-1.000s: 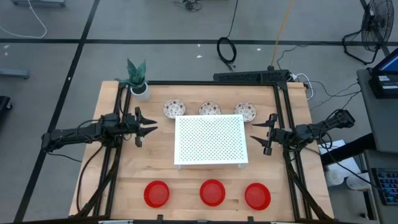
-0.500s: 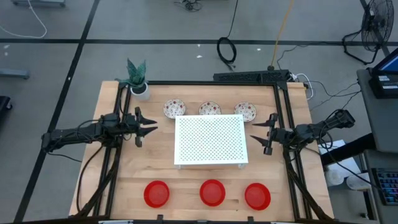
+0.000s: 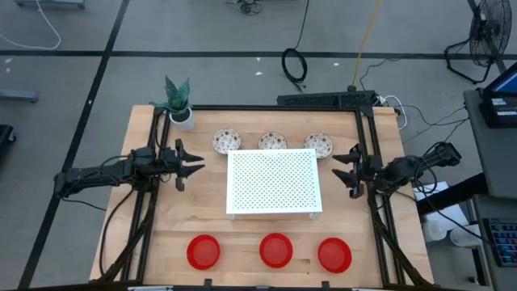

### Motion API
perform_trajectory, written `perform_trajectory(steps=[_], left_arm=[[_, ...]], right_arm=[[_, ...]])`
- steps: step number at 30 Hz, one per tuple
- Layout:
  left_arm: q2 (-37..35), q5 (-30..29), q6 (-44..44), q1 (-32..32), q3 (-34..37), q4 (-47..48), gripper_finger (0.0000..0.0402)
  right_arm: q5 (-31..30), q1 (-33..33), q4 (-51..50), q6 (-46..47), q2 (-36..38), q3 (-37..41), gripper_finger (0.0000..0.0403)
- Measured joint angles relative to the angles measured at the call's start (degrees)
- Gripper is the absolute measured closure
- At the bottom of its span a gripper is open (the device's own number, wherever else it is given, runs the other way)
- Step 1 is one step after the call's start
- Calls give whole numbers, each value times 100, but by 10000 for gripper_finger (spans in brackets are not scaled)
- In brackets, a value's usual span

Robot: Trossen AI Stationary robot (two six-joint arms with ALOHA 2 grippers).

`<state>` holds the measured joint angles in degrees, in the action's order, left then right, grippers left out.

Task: Pick & Place Mini bowls
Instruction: Put the right white patterned bowl on the shelf

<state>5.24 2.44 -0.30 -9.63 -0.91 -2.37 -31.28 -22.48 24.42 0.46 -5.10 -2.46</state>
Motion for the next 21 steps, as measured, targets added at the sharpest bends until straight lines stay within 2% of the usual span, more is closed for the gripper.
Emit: perform_trajectory(steps=[5, 11, 13, 15, 18, 21], left_arm=[[1, 0, 2, 1, 0, -1, 282], [0, 0, 0, 2, 0, -1, 282], [0, 0, 0, 0, 0, -1, 282], [0, 0, 1, 0, 0, -3, 282], [1, 0, 0, 2, 0, 0, 282], [2, 0, 0, 1, 0, -23, 282]], right_arm=[[-345, 0, 14, 72, 0, 0, 174], [-436, 2, 194, 45, -2, 0, 175], [-1021, 7, 521, -56, -16, -12, 175], [-1935, 50, 566, -119, -127, -199, 176], [-2905, 120, -498, -217, -602, -980, 175], [-3824, 267, -1881, 183, -1302, -2106, 174]])
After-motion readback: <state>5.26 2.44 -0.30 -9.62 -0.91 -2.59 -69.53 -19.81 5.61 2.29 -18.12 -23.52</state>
